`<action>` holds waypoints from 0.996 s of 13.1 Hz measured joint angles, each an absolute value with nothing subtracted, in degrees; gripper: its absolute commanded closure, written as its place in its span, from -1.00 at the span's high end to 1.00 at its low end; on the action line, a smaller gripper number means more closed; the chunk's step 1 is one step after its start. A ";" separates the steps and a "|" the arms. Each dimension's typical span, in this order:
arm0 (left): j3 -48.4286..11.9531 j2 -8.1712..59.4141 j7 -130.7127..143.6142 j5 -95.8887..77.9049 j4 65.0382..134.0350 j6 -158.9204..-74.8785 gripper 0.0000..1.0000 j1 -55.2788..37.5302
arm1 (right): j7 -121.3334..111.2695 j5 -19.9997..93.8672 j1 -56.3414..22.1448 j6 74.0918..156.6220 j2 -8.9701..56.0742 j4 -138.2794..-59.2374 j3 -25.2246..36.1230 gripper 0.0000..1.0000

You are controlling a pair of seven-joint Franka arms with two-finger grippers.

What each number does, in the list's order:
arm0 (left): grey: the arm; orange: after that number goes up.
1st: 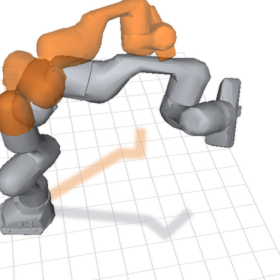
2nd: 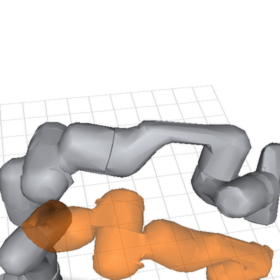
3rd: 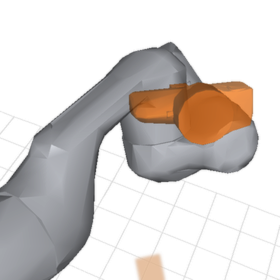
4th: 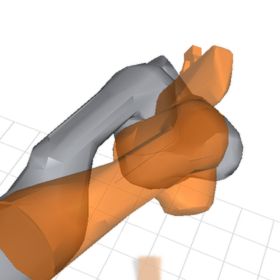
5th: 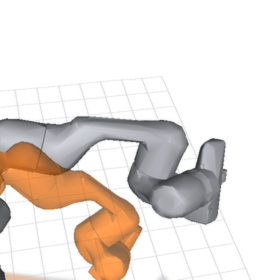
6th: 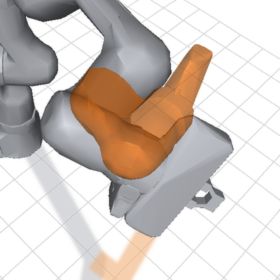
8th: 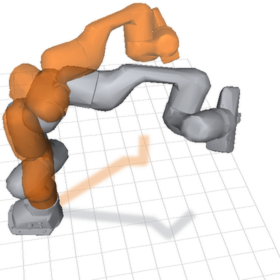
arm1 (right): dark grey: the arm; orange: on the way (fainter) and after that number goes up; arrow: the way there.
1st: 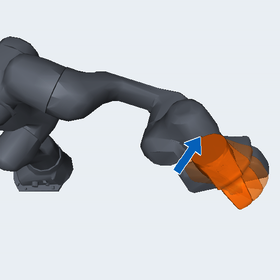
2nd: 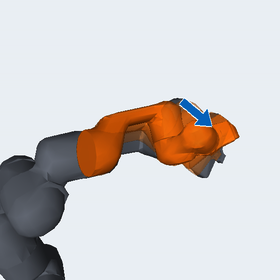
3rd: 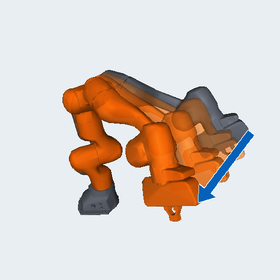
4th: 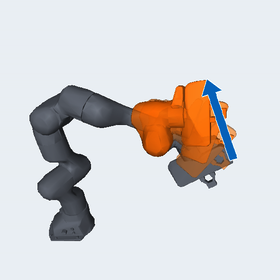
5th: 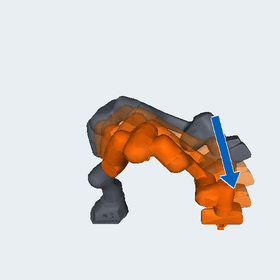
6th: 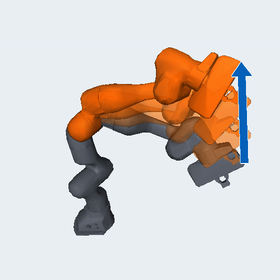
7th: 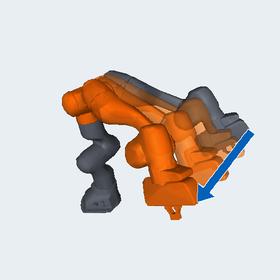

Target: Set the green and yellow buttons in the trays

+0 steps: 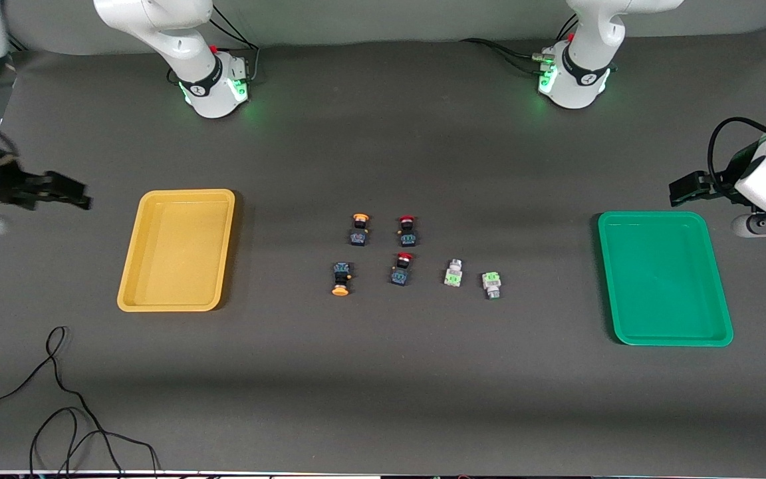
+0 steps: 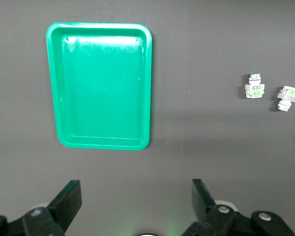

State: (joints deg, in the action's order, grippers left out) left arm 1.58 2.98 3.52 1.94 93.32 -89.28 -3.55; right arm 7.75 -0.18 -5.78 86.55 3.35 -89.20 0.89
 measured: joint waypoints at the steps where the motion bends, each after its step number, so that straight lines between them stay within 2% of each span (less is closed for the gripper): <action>1: 1.58 2.98 3.50 1.94 93.32 -89.28 1.00 -3.45 | 12.19 -0.17 -9.72 86.85 3.39 -89.77 0.71 1.00; 5: 1.54 2.99 3.46 1.94 93.32 -89.26 1.00 -3.31 | 34.90 0.45 -26.63 95.74 5.01 -93.44 0.13 1.00; 9: 1.55 3.01 3.45 1.94 93.33 -89.14 1.00 -2.83 | 54.93 0.57 -41.29 106.54 12.67 -94.00 0.06 1.00; 13: 1.60 3.72 1.94 -0.26 93.35 -87.66 0.99 0.87 | 57.42 0.57 -42.81 107.73 14.78 -93.42 0.91 1.00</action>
State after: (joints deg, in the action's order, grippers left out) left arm 1.60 3.72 1.94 -0.26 93.35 -87.66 0.87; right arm 57.42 0.57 -42.81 107.73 14.78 -93.42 0.91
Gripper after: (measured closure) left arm 0.000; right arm 0.000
